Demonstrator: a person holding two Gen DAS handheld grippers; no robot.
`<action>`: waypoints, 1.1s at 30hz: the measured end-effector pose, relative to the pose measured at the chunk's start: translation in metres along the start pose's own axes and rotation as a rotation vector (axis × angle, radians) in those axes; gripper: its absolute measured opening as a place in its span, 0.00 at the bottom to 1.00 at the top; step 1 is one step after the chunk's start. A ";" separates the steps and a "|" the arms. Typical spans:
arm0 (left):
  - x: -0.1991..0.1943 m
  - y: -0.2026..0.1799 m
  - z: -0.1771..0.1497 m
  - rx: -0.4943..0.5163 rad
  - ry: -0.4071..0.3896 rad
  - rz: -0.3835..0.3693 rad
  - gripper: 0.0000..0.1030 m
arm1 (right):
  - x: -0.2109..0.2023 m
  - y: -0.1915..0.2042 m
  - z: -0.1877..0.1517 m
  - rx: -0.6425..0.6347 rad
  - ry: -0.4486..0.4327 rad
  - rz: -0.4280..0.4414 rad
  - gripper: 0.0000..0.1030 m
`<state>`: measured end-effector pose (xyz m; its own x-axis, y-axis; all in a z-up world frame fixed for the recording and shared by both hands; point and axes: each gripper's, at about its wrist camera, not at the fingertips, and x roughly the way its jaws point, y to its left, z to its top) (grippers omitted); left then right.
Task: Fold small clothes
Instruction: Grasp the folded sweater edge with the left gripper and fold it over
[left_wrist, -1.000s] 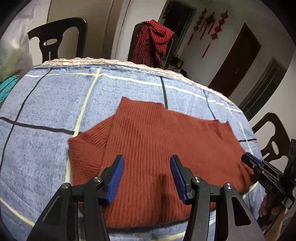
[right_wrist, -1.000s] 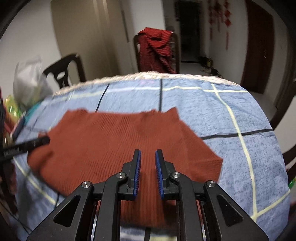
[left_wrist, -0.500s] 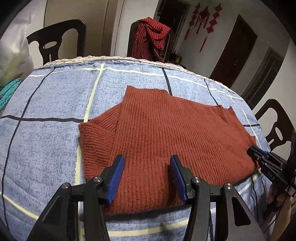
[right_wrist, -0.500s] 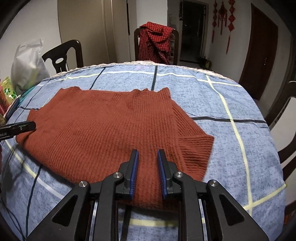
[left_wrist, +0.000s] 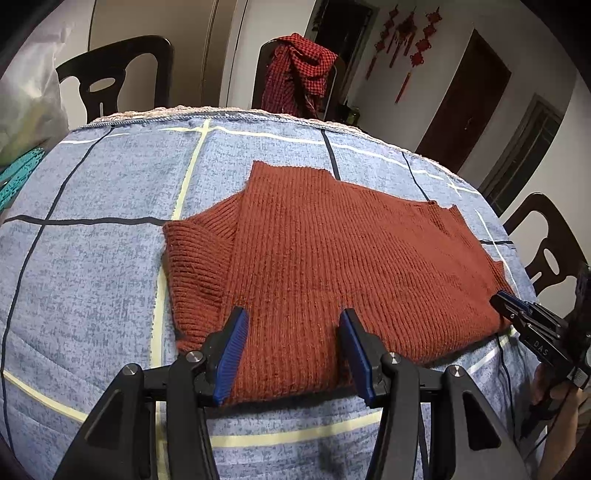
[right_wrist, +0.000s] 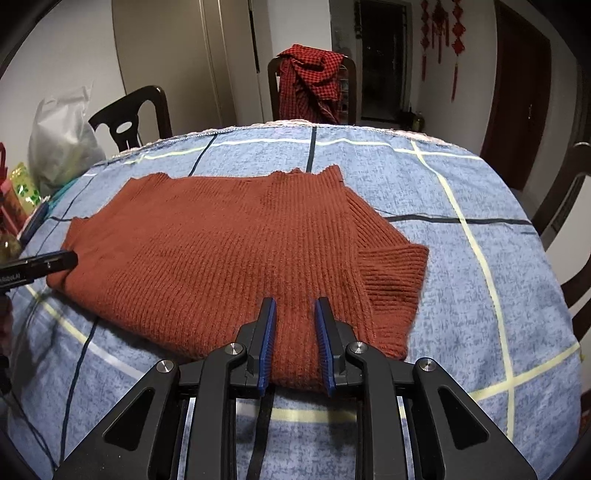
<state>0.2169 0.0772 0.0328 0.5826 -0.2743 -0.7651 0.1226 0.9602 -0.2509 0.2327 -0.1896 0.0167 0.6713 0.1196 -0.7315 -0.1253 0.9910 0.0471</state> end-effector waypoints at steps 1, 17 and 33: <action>0.000 0.001 0.000 -0.004 0.001 -0.007 0.53 | 0.000 0.001 0.000 -0.003 0.000 -0.002 0.21; -0.034 0.038 -0.004 -0.086 -0.010 -0.020 0.54 | 0.000 0.042 0.001 -0.077 0.028 -0.066 0.23; -0.043 0.081 0.023 -0.105 0.009 -0.076 0.61 | -0.018 0.157 0.008 -0.330 -0.072 0.262 0.50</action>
<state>0.2198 0.1683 0.0590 0.5677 -0.3468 -0.7466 0.0809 0.9260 -0.3687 0.2071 -0.0358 0.0428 0.6336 0.3799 -0.6740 -0.5173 0.8558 -0.0040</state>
